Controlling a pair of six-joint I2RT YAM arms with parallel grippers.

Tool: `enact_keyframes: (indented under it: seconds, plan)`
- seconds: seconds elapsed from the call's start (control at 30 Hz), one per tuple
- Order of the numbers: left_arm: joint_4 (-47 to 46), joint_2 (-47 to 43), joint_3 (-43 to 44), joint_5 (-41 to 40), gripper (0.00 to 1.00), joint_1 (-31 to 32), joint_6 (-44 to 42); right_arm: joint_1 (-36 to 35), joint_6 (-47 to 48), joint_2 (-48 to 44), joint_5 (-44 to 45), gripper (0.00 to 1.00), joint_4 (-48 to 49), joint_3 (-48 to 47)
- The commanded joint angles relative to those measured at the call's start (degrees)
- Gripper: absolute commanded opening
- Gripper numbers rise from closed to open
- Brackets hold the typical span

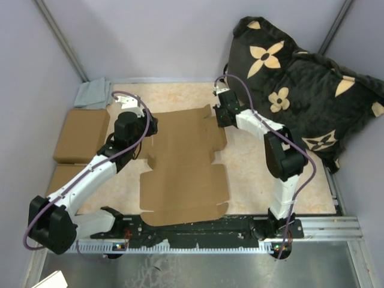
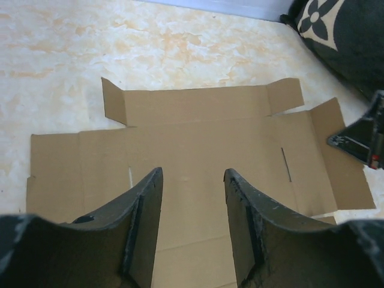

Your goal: Fold the paper box

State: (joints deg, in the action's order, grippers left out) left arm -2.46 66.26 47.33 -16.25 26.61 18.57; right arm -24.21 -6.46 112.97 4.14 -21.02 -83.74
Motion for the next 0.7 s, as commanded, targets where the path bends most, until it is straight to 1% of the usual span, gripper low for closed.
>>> enact_keyframes:
  seconds: [0.0,0.13,0.23,0.3,0.43,0.67]
  plan:
    - [1.5,1.2,3.2,-0.1,0.53,-1.0,-1.1,-0.1,1.4,-10.2,1.6,0.03,16.6,8.7]
    - [4.1,4.8,6.9,1.5,0.57,-4.3,-0.7,0.0,2.0,-17.0,1.8,0.0,26.1,18.4]
    - [5.0,7.5,9.4,4.6,0.57,-7.9,1.1,-0.1,2.3,-23.0,1.6,0.0,36.9,26.9]
    - [4.3,8.7,10.3,4.8,0.56,-9.0,1.2,-0.1,2.5,-26.8,1.4,0.0,42.3,31.7]
    - [3.4,10.5,12.5,5.5,0.57,-9.5,-0.4,-0.3,2.4,-30.6,1.6,0.0,46.8,37.4]
    - [8.0,15.4,18.6,6.6,0.56,-9.8,-5.5,-0.6,2.5,-35.0,1.0,0.0,49.8,42.8]
